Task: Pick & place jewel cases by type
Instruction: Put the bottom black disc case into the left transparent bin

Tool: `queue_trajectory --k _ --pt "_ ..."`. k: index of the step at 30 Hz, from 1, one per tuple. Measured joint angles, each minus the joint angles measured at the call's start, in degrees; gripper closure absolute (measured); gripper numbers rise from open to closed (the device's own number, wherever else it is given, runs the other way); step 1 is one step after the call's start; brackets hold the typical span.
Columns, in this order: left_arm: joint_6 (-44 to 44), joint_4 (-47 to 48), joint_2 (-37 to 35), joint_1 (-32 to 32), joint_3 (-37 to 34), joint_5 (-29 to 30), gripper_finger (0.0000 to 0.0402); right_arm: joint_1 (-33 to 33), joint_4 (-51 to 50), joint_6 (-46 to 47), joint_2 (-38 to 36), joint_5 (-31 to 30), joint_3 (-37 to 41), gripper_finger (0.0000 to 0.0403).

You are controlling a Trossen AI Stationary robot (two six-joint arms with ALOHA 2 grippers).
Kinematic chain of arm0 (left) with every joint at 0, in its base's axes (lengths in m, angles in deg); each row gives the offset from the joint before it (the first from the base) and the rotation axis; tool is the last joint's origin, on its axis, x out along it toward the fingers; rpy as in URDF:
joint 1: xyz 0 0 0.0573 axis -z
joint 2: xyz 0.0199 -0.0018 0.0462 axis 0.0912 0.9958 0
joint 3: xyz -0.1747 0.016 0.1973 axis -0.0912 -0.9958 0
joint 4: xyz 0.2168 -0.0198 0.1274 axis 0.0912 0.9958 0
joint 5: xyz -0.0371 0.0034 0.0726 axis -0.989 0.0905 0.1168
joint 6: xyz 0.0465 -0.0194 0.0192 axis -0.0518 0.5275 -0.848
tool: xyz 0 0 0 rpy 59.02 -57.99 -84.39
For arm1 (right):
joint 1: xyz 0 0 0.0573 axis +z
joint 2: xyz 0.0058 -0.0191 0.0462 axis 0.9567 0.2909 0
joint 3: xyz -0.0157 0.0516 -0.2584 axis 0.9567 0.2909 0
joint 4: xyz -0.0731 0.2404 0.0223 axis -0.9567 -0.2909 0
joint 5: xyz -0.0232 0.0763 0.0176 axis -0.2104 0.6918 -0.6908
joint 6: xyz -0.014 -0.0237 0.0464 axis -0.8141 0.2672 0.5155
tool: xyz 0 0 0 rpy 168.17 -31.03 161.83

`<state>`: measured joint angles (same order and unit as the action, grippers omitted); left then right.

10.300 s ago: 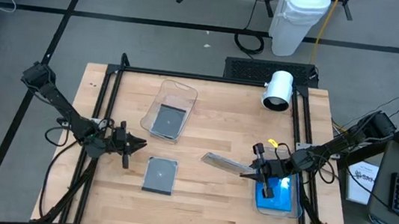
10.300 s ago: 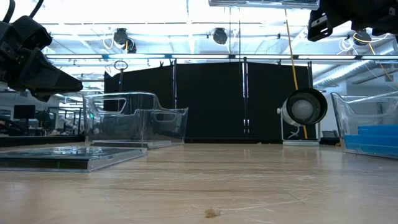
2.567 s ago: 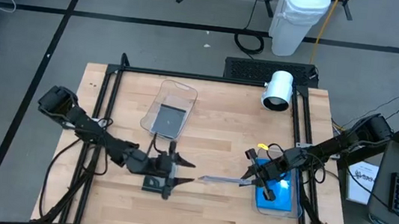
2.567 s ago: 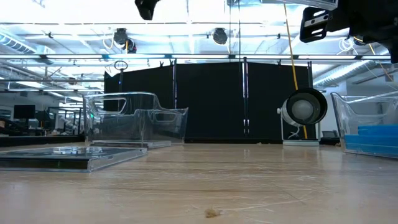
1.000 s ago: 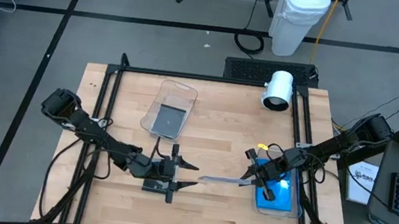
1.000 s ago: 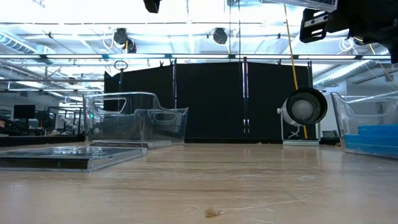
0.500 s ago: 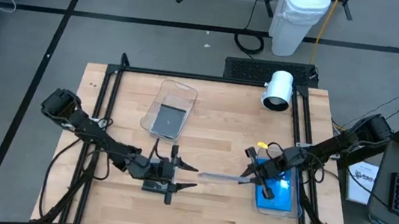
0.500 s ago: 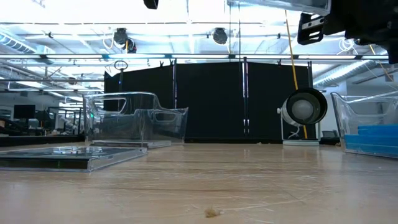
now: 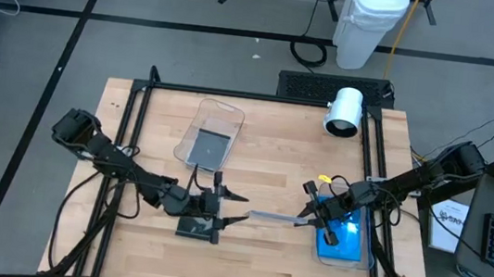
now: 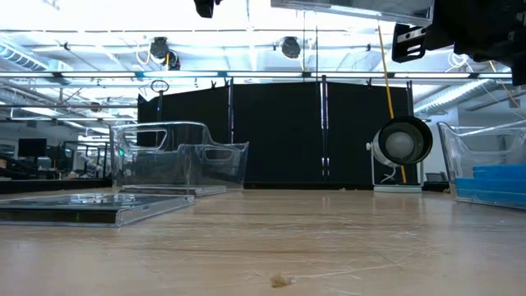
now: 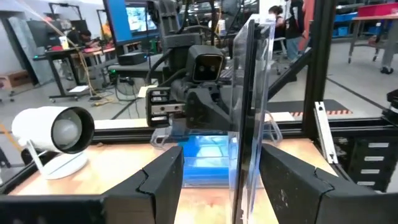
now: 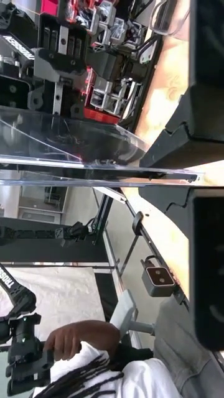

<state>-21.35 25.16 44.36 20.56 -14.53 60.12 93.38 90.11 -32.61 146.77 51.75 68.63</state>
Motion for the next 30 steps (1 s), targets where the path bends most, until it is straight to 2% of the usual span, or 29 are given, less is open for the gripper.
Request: queue_trajectory --k 9,17,30 --pt "1.5 -4.3 4.7 -2.6 0.1 -4.8 0.0190 0.0 -0.4 0.3 0.0 0.0 0.0 0.0385" --pt "-0.4 -6.2 5.7 -2.2 0.1 -4.5 0.0190 0.0 -0.3 0.2 0.0 0.0 0.0 0.0385" --pt "-3.0 -4.8 2.0 2.1 0.0 -1.2 0.0190 0.0 -0.8 0.4 0.0 0.2 0.0 0.0385"
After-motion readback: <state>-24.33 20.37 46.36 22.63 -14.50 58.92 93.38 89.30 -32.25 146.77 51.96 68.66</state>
